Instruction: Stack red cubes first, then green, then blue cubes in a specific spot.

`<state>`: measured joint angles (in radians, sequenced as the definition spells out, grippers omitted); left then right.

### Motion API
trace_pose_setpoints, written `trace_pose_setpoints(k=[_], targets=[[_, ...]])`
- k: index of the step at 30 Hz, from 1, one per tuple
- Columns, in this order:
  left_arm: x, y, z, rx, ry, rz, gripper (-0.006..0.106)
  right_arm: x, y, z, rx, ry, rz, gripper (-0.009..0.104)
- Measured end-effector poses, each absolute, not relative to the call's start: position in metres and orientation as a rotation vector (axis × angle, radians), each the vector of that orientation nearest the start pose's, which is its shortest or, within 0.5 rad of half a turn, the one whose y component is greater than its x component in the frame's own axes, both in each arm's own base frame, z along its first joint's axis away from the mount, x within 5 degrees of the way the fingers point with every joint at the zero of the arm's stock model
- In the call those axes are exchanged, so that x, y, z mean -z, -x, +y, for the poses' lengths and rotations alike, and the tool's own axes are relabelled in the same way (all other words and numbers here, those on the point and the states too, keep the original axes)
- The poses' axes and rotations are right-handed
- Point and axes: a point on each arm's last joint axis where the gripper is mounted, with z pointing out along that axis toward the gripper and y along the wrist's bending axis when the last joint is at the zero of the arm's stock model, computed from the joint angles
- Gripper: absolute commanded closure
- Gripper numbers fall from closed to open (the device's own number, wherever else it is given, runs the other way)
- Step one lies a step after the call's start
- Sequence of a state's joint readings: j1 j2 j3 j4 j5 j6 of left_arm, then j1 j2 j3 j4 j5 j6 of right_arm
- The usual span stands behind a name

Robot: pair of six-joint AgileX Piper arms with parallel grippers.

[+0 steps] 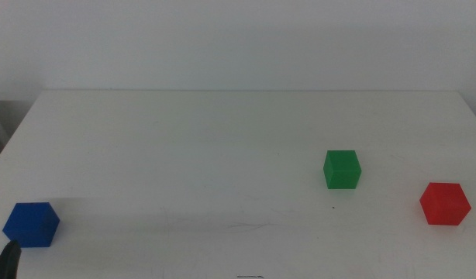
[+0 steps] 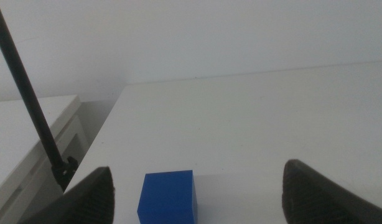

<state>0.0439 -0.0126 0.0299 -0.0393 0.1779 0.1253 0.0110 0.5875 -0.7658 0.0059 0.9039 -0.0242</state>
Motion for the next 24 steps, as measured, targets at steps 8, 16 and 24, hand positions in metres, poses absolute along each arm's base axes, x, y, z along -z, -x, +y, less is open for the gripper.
trace_pose_setpoints(k=[8, 16, 24], targets=[[-0.188, -0.056, 0.002, -0.092, -0.041, 1.679, 0.01, -0.362, -0.152, 0.003, -0.046, -0.056, 2.517, 0.017], [-0.188, -0.056, 0.002, -0.092, -0.041, 1.679, 0.01, -0.345, -0.197, 0.006, -0.09, -0.075, 2.71, 0.017], [-0.188, -0.056, 0.002, -0.092, -0.041, 1.679, 0.01, -0.325, -0.253, 0.006, -0.084, -0.082, 2.83, 0.017]])
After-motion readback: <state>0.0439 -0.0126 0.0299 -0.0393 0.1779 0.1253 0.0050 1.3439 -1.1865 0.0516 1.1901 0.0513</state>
